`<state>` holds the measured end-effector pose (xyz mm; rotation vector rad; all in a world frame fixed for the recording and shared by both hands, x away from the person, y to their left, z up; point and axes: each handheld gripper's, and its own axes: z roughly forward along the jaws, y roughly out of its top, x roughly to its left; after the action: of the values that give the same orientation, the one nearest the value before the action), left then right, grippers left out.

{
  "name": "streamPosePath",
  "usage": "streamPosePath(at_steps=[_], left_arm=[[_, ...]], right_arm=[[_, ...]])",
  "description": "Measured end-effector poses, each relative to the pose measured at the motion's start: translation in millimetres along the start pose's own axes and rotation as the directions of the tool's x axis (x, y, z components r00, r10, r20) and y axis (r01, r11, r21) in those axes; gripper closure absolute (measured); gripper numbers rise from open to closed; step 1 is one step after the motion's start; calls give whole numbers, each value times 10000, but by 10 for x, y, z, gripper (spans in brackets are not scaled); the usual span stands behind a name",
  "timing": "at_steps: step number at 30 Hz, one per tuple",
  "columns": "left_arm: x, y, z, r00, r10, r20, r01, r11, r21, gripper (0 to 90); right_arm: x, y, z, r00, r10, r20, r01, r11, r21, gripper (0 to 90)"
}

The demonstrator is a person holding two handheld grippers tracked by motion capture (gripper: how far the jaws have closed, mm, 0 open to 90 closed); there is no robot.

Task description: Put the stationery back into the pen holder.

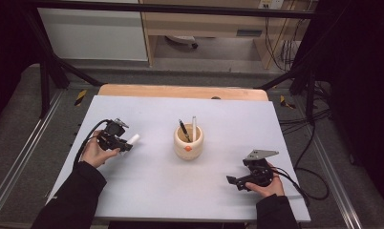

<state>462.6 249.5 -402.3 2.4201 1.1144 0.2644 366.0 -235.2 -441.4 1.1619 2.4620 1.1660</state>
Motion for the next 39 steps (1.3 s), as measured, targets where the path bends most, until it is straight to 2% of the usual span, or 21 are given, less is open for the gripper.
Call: streamPosePath(at_steps=[10,16,25,27,39], left_arm=[[-80,-29,-83,9994,-246,230,261,9972,-699,698],[-160,-13,-142,9993,-201,304,231,9945,-1018,698],[-287,-9,-179,9980,-208,591,303,9860,-1640,698],[-315,-3,-195,9984,-159,546,250,9851,-1701,698],[-513,47,-311,9966,-63,827,259,9708,-2384,698]], right_arm=[[-2,1,-4,10000,2,12,-2,10000,-1,11],[-7,3,-10,10000,-35,15,35,10000,-9,10],[-7,4,-13,10000,1,5,-1,10000,-73,10],[-10,4,-16,10000,-19,17,19,10000,-64,9],[-9,3,-17,10000,-26,-3,26,10000,-48,8]])
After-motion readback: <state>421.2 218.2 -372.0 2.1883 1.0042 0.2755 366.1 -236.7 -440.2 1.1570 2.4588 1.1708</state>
